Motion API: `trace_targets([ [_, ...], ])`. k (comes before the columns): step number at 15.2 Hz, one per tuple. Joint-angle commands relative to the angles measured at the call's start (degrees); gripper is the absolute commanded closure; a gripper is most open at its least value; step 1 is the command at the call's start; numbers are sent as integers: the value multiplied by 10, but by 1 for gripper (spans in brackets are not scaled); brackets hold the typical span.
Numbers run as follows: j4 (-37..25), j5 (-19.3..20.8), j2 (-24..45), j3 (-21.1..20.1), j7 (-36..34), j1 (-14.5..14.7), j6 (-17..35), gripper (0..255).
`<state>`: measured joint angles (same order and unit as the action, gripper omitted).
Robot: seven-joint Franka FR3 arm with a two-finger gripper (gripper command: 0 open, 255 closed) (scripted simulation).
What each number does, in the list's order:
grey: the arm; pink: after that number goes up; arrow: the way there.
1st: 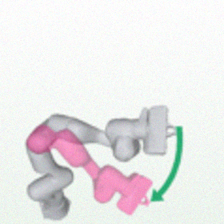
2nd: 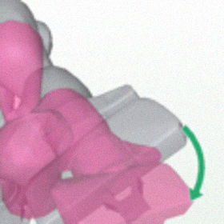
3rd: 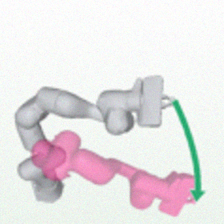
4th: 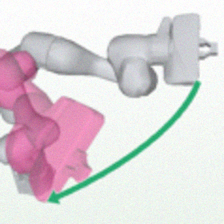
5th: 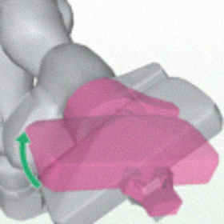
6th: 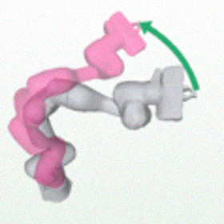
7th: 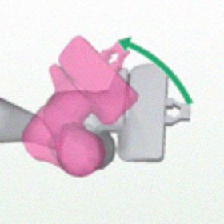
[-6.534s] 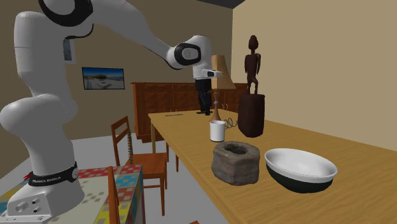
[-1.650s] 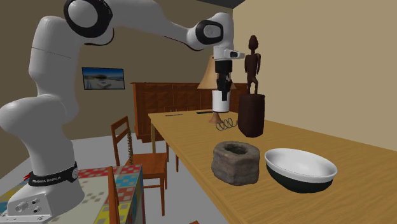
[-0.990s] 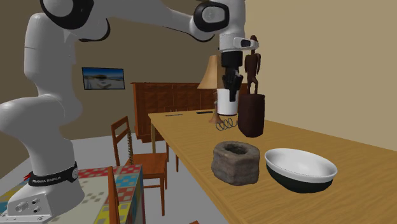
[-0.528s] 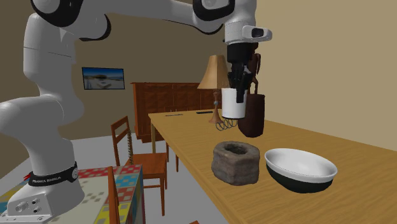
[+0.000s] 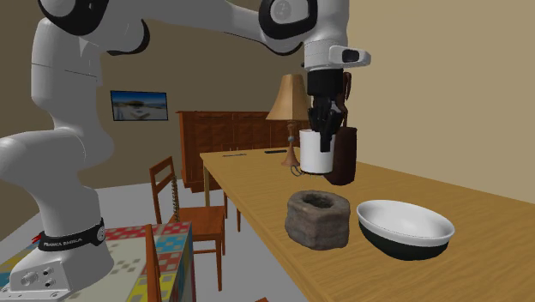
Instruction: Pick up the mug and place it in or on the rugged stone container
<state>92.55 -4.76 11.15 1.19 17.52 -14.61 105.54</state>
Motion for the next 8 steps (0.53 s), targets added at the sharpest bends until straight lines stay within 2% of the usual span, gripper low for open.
trace_targets([
  [1,15,0,-1,0,1,0,15,255],
  [8,60,-2,6,0,5,1,66,255],
])
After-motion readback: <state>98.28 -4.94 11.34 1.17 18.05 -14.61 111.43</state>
